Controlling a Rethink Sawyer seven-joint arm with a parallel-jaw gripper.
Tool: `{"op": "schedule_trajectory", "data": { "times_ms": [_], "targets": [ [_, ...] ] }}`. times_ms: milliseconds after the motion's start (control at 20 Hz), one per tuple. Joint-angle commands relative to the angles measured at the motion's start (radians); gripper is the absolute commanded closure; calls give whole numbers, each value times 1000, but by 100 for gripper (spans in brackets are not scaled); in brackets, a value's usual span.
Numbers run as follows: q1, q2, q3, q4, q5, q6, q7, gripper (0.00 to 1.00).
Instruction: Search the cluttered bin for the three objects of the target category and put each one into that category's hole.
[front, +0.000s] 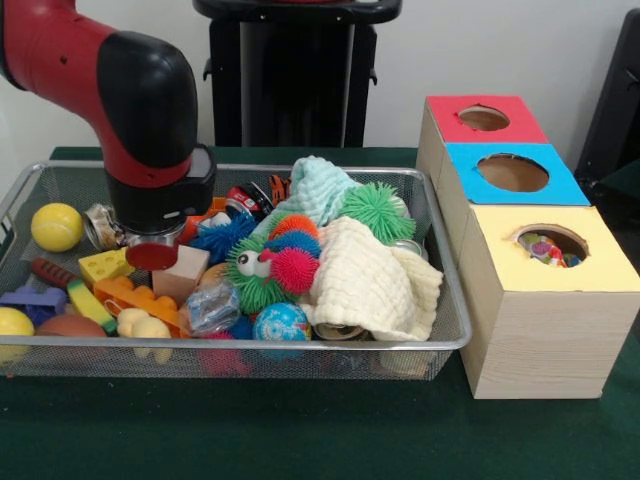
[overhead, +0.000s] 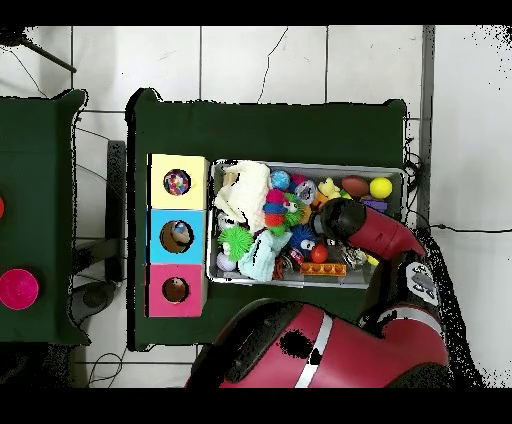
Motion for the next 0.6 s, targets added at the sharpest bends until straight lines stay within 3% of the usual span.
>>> {"op": "schedule_trajectory", "data": {
  "times_ms": [50, 400, 600],
  "targets": [
    [16, 140, 98, -247, -72, 46, -113, 100],
    [3, 279, 114, -585, -108, 286, -124, 100],
    [-26, 304, 151, -682, -117, 406, -172, 100]
  ]
}}
